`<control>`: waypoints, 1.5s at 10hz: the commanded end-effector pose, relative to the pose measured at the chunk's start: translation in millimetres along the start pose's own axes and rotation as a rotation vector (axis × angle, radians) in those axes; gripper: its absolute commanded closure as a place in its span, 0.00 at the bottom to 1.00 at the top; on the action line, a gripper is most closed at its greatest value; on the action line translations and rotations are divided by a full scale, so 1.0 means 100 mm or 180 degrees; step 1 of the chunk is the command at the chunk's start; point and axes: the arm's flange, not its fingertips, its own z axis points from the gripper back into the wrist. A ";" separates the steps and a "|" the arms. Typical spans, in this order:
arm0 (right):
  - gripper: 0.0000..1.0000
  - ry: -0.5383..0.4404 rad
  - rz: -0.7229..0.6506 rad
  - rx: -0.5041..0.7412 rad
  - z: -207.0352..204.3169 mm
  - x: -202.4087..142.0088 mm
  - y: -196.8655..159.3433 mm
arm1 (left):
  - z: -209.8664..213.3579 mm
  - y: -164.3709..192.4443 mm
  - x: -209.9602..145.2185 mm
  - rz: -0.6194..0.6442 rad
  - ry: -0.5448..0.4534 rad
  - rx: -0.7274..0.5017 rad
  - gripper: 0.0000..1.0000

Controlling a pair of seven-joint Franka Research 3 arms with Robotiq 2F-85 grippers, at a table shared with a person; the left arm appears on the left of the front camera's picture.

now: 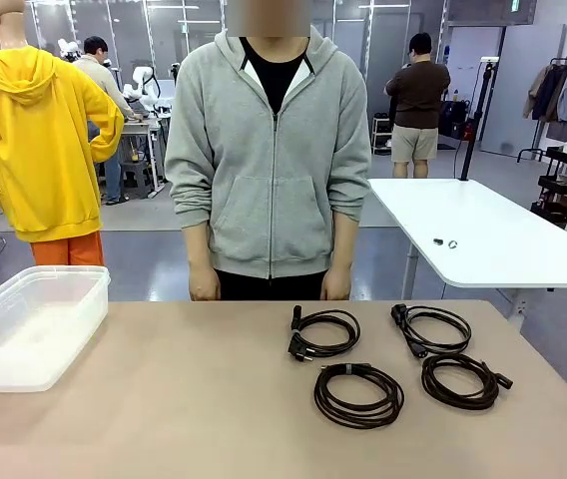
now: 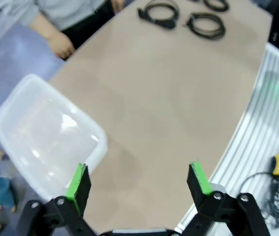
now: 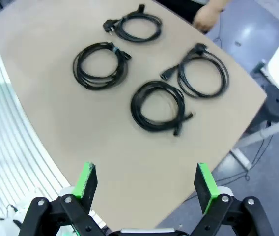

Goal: Organize and store the cables.
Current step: Place the Power Cable into the Organizing box.

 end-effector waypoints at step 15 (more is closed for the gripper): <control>0.00 -0.0167 -0.0280 -0.0159 0.28 -0.42 -0.14 | 0.18 0.12 -0.20 0.0213 -0.0133 0.0161 0.00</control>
